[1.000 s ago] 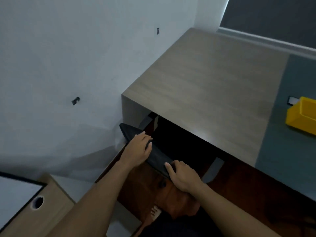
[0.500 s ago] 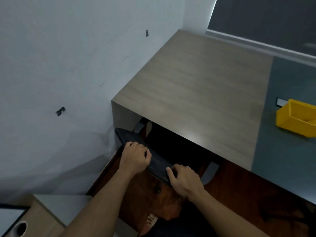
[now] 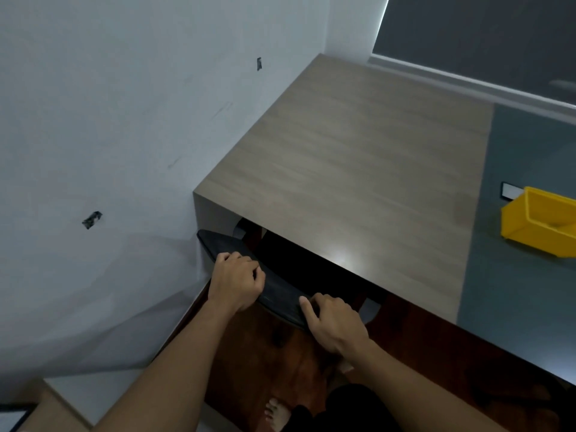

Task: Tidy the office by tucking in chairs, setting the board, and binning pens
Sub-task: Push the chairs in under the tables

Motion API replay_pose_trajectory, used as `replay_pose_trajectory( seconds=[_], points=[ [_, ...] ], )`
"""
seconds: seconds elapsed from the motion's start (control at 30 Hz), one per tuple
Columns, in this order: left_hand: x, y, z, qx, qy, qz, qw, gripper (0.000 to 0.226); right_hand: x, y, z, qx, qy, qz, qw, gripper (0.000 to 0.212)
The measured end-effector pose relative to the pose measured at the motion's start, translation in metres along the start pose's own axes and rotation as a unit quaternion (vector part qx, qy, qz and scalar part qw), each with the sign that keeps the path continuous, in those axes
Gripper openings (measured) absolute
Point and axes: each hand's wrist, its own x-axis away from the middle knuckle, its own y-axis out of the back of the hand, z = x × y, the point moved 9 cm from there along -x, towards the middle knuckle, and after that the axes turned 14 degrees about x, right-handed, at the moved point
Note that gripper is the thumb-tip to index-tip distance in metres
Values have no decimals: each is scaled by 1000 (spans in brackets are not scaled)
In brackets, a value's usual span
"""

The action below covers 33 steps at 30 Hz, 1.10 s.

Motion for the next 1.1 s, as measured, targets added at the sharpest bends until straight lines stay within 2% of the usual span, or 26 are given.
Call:
replay_pose_trajectory(
  seconds=[0.3, 0.63, 0.93, 1.1],
  points=[
    [-22, 2, -11, 3, 13, -22, 1000, 47, -26, 14, -16, 19, 18, -4, 1000, 75],
    [-22, 2, -42, 24, 39, -37, 998, 48, -34, 9, -57, 13, 52, 47, 997, 70],
    [-18, -7, -61, 30, 29, -15, 999, 46, -23, 12, -73, 44, 42, 38, 997, 63],
    [-33, -9, -67, 39, 26, -28, 999, 43, -34, 24, -83, 63, 16, 4, 998, 60]
  ],
)
